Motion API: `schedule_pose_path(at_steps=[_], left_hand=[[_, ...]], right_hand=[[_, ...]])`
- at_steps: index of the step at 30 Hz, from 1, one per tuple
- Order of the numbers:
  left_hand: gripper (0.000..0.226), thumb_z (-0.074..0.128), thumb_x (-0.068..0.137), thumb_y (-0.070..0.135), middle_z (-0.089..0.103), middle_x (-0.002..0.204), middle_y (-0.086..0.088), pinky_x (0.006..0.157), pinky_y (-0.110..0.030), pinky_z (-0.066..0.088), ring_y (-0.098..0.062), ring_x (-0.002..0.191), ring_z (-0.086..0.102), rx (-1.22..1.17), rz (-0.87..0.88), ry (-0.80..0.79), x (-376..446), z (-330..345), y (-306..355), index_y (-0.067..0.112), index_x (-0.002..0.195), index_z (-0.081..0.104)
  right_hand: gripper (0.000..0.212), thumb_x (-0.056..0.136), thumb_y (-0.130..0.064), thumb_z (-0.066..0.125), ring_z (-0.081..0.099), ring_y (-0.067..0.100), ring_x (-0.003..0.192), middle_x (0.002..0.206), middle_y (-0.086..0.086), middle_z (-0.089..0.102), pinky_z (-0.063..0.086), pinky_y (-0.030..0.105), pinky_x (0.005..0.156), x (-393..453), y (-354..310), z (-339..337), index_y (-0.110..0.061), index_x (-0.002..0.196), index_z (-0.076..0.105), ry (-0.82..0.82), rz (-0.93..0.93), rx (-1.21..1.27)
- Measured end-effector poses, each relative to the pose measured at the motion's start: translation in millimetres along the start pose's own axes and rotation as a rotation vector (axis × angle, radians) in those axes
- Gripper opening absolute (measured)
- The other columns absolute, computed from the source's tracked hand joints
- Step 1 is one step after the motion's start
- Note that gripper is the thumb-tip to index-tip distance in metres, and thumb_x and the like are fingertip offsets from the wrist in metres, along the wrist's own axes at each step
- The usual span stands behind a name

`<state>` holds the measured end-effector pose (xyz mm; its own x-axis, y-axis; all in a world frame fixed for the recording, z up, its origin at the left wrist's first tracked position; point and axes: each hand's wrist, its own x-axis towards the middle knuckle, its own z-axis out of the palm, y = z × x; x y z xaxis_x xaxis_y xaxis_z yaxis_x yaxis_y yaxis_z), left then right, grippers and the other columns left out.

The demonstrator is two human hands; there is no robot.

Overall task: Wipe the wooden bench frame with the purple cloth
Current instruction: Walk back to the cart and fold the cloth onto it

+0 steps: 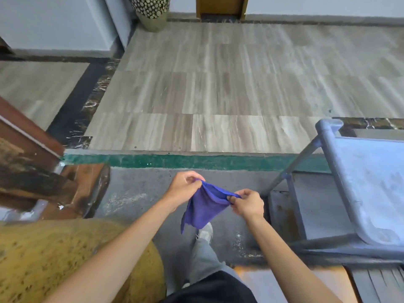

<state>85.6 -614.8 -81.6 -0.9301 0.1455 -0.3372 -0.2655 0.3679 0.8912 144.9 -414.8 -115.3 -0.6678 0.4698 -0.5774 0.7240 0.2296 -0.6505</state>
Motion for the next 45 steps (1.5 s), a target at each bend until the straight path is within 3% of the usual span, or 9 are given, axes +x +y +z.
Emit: schedule_pose_path(at_steps=[5,11,16,20,25,30,34,37,45], left_hand=[[0.03,0.059,0.083,-0.007,0.075,0.08,-0.003,0.07,-0.02,0.047,-0.006,0.07,0.062,0.135,-0.035,-0.077,98,8,20,0.016,0.078,0.076],[0.028,0.064,0.078,-0.002,0.074,0.07,0.007,0.06,-0.013,0.047,0.003,0.058,0.061,0.332,0.006,-0.24,197,25,54,0.023,0.076,0.077],[0.027,0.063,0.075,0.003,0.076,0.068,0.012,0.06,-0.012,0.049,-0.001,0.063,0.067,0.358,0.079,-0.331,273,36,97,0.027,0.072,0.076],[0.026,0.059,0.067,0.017,0.077,0.073,0.011,0.057,-0.013,0.051,-0.001,0.064,0.07,0.335,0.146,-0.401,337,45,136,0.035,0.072,0.077],[0.021,0.06,0.069,0.02,0.077,0.075,0.012,0.065,-0.016,0.056,-0.005,0.074,0.073,0.344,0.247,-0.519,422,54,180,0.03,0.076,0.077],[0.022,0.062,0.07,0.021,0.076,0.075,0.018,0.063,-0.01,0.051,0.003,0.072,0.071,0.362,0.349,-0.676,488,67,228,0.037,0.073,0.076],[0.023,0.064,0.068,0.02,0.078,0.078,0.013,0.069,-0.018,0.053,0.002,0.067,0.067,0.361,0.454,-0.754,532,90,264,0.041,0.068,0.074],[0.021,0.064,0.064,0.027,0.079,0.085,0.0,0.077,-0.027,0.055,-0.007,0.069,0.067,0.372,0.511,-0.827,555,122,296,0.04,0.075,0.076],[0.018,0.061,0.067,0.02,0.078,0.079,0.006,0.076,-0.029,0.055,-0.007,0.069,0.068,0.338,0.6,-1.033,572,255,372,0.031,0.071,0.075]], right_hand=[[0.012,0.074,-0.015,0.076,0.075,0.023,0.085,0.068,-0.003,0.073,0.059,0.031,0.084,86,-40,-21,-0.025,0.07,0.071,-0.028,0.046,-0.105],[0.019,0.077,-0.023,0.066,0.065,0.031,0.073,0.059,0.007,0.065,0.045,0.026,0.056,147,-85,-53,-0.011,0.065,0.073,0.011,0.046,-0.228],[0.025,0.084,-0.018,0.055,0.067,0.038,0.085,0.077,0.021,0.074,0.058,0.034,0.075,180,-124,-75,-0.003,0.069,0.068,0.031,0.02,-0.247],[0.021,0.086,-0.011,0.051,0.066,0.037,0.09,0.073,0.012,0.074,0.057,0.036,0.079,217,-160,-85,-0.009,0.078,0.07,0.082,0.036,-0.244],[0.044,0.089,-0.012,0.046,0.071,0.03,0.107,0.109,0.019,0.075,0.054,0.038,0.099,266,-207,-89,-0.018,0.128,0.064,0.217,0.111,-0.144],[0.042,0.084,-0.011,0.045,0.067,0.032,0.1,0.093,0.011,0.077,0.052,0.032,0.085,287,-253,-99,-0.029,0.108,0.075,0.321,0.168,-0.177],[0.038,0.084,-0.008,0.049,0.075,0.007,0.076,0.066,-0.004,0.077,0.056,0.021,0.075,292,-271,-126,-0.026,0.092,0.081,0.458,0.16,0.082],[0.031,0.085,-0.01,0.053,0.073,-0.002,0.064,0.065,-0.005,0.077,0.053,0.021,0.067,294,-279,-155,-0.022,0.082,0.082,0.648,0.171,0.279],[0.02,0.085,-0.018,0.062,0.072,0.013,0.079,0.081,-0.007,0.077,0.054,0.028,0.073,311,-259,-247,-0.027,0.095,0.077,0.906,0.138,0.283]])
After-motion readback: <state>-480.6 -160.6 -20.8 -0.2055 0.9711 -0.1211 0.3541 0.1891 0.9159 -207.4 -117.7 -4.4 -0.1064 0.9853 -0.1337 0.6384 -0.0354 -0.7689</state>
